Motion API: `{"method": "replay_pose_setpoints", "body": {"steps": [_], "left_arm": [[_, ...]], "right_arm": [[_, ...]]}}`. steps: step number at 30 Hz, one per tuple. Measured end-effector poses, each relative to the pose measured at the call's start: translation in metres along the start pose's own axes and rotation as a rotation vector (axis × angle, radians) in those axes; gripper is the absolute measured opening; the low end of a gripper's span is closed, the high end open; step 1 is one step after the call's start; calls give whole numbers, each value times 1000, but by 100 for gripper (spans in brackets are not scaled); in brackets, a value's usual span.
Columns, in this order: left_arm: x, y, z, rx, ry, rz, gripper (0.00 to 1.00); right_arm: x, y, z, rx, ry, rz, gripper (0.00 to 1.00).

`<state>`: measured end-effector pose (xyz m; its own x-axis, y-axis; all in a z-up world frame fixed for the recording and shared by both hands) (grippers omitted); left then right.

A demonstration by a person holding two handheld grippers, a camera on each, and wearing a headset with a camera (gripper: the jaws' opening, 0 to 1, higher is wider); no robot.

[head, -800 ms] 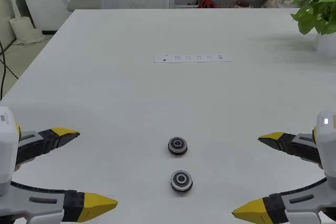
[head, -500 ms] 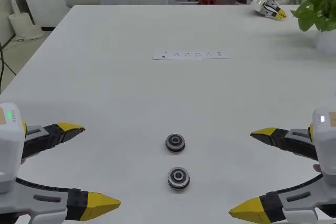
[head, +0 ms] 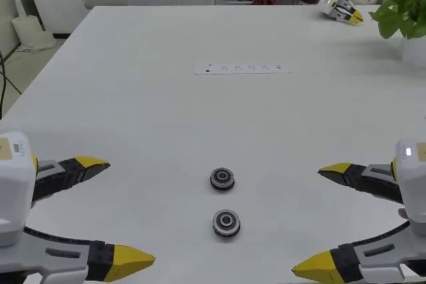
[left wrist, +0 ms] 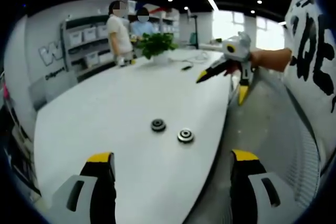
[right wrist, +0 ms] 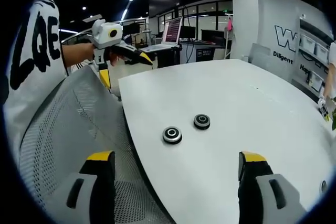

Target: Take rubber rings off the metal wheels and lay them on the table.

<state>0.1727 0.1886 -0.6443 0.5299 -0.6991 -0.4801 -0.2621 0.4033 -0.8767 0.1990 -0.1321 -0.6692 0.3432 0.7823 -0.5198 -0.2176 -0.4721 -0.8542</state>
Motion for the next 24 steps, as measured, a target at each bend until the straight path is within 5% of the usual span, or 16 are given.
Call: {"method": "replay_pose_setpoints", "body": {"steps": [24], "left_arm": [[2,3,-2,6,17,15,92]], "right_arm": [[-1,1,1,0,10,2,94]]}}
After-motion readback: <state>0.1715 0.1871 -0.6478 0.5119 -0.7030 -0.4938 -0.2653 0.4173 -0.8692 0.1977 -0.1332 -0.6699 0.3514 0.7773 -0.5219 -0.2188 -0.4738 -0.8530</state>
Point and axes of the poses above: the centre of the closed fingertips' face, and the gripper's own axes: x roughly forward along the fingers, z roughly to its left, y roughly out of its underside, the point moved 9 cm from there along -x, roughly backward along the fingers, and after that the axes turned 3 degrees about -z, right-handed, at the moved point
